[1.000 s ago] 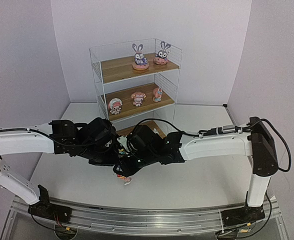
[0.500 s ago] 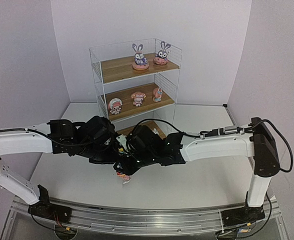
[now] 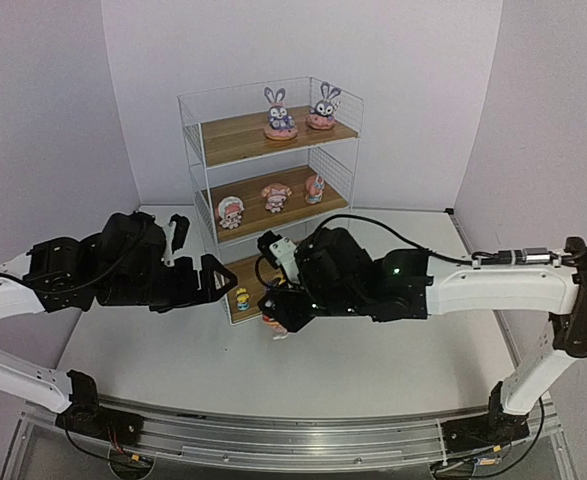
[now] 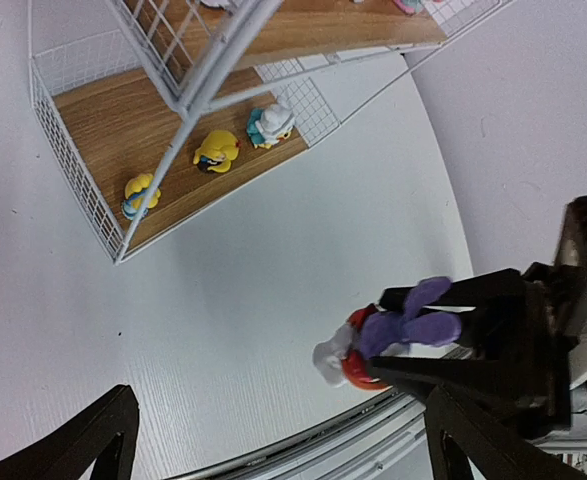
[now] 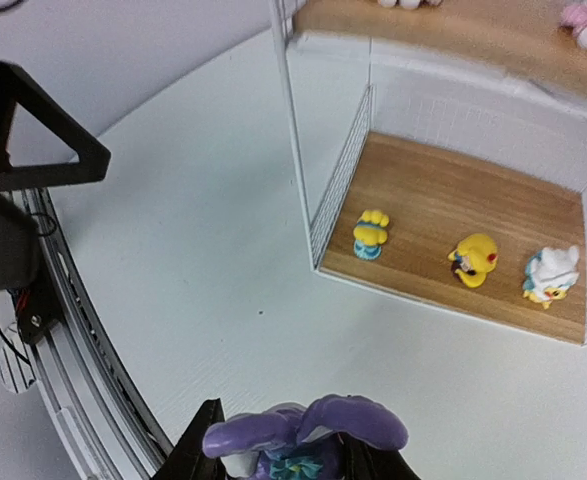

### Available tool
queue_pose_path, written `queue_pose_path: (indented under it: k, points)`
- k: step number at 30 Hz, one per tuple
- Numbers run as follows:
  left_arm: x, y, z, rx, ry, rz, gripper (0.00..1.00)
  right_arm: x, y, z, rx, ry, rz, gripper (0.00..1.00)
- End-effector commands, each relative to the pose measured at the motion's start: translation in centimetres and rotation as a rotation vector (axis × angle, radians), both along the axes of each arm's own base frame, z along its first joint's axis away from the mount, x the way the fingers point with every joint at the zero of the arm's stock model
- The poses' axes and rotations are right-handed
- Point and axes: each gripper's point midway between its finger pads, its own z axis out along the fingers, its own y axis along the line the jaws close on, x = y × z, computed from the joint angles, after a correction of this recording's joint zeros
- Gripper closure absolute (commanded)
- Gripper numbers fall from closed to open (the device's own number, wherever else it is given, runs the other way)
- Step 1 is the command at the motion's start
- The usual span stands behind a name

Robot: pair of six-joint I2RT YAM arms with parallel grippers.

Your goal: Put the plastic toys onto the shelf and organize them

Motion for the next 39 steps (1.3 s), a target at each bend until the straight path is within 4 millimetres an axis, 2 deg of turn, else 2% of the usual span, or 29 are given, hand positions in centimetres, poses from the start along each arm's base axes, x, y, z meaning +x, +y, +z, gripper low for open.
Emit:
queue_pose_path:
  k: [1,5,10,15,19,20,24,28,34,39]
  points:
    - [0.4,3.0,-0.5,0.01,-0.03,0.113,0.0,0.5,-2.0,11.9,0.213,-0.18,-0.039,1.0]
    - [0.5,4.5,-2.6,0.038,-0.011,0.174,0.0,-0.2,-2.7,19.8,0.339,-0.284,0.007,1.0]
    - [0.7,6.3,-5.8,0.111,0.029,0.267,0.0,0.6,-2.7,27.3,0.42,-0.43,-0.012,1.0]
    - [0.6,6.2,-7.6,0.137,0.047,0.266,0.0,2.9,-1.2,31.1,0.413,-0.558,-0.084,1.0]
    - [0.7,5.8,-8.3,0.151,0.052,0.253,0.0,4.8,0.3,32.1,0.413,-0.594,-0.134,1.0]
    - [0.7,5.8,-8.5,0.155,0.053,0.253,0.0,5.1,0.3,32.9,0.427,-0.607,-0.146,1.0]
    - [0.6,5.7,-9.0,0.156,0.056,0.249,0.0,7.5,1.3,33.5,0.423,-0.648,-0.19,1.0]
    - [0.5,5.3,-9.7,0.144,0.065,0.233,0.0,9.0,1.9,34.6,0.441,-0.68,-0.219,1.0]
    - [0.3,4.5,-10.8,0.139,0.081,0.203,0.0,11.4,2.2,34.0,0.431,-0.693,-0.262,1.0]
    - [0.3,4.2,-10.7,0.135,0.069,0.183,0.0,13.0,2.3,33.0,0.422,-0.679,-0.278,1.0]
